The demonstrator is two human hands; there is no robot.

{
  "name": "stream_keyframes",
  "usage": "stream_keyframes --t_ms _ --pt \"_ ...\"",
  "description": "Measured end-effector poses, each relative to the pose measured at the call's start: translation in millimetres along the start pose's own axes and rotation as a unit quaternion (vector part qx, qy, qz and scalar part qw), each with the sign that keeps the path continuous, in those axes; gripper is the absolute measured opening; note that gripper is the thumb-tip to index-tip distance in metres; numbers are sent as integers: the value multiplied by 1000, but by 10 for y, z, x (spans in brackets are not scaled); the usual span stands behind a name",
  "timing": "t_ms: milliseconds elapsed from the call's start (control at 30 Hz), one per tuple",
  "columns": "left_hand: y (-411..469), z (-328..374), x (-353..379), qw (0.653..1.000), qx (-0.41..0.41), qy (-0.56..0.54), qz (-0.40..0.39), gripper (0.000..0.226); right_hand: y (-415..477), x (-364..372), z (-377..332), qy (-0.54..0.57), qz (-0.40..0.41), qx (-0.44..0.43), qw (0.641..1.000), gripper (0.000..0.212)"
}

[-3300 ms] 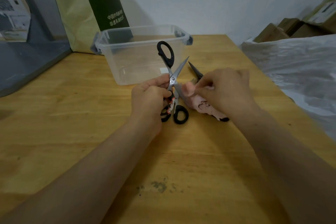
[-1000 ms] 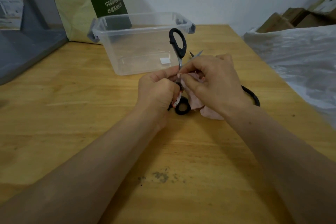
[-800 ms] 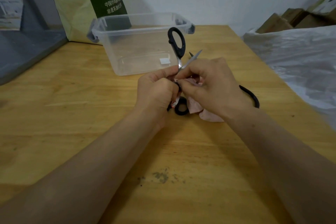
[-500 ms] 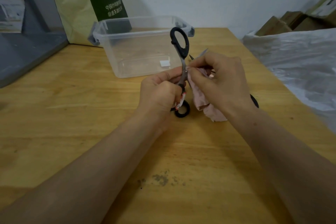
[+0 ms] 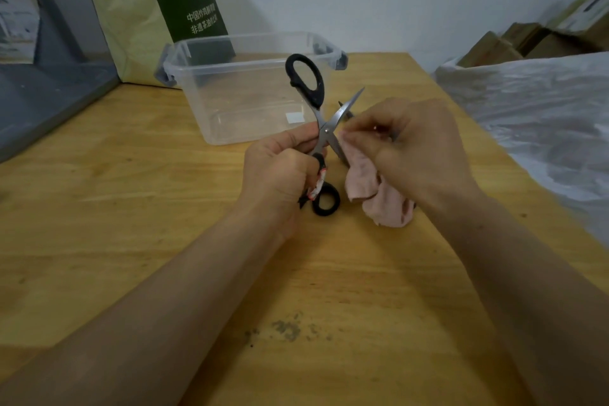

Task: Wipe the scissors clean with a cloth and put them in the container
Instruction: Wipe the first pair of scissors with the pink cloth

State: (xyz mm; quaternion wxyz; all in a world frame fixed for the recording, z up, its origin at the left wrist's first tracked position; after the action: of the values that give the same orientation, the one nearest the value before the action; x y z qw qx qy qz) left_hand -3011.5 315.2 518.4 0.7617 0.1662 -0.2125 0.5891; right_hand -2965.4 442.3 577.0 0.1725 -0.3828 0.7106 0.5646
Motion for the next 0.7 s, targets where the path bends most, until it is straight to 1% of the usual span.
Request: stream_keyframes --t_ms 67,100,167,233,300,433,467,500,567,600,633,700 --pt "-8 -5 10 1000 1 1 -1 64 -8 -47 85 60 27 76 995 4" --pt "-15 -6 23 1000 2 7 -5 63 -14 -32 98 75 29 96 992 4" --pt "-37 -7 58 1000 5 21 -16 58 -27 28 83 80 24 106 991 3" --pt "-59 -1 76 1000 9 24 -18 51 -34 81 43 70 15 96 993 2" --pt "-64 12 55 1000 13 20 -3 48 -33 119 0 69 1 76 995 4" --pt "-44 59 -9 1000 14 5 23 49 -42 226 -79 19 -59 -10 998 4" --pt "-32 65 -16 1000 14 2 24 50 -47 230 -53 14 -64 -2 998 4" --pt "-22 66 -27 1000 15 0 26 50 -43 199 7 21 -53 28 998 4" --pt "-12 67 -57 999 16 -10 38 48 -38 69 145 74 5 109 991 6" --pt "-16 65 -60 999 14 -15 41 45 -39 15 179 106 33 134 985 8" --pt "-20 55 -54 999 11 -17 44 40 -42 -6 184 133 46 147 979 9" --pt "-33 32 -31 999 3 -12 48 29 -54 41 146 184 36 159 969 11"
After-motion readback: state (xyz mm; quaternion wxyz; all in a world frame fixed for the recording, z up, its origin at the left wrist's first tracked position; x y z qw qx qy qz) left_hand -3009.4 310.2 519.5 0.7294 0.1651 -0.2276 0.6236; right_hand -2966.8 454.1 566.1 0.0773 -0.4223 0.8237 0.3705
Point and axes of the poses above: each hand's wrist, its own y-axis towards the middle knuckle, its own x-axis out of the palm, z = x × y, the point moved 7 cm from there along y, towards the middle knuckle, and after that the axes turned 13 degrees about -y, right-handed, at the moved point
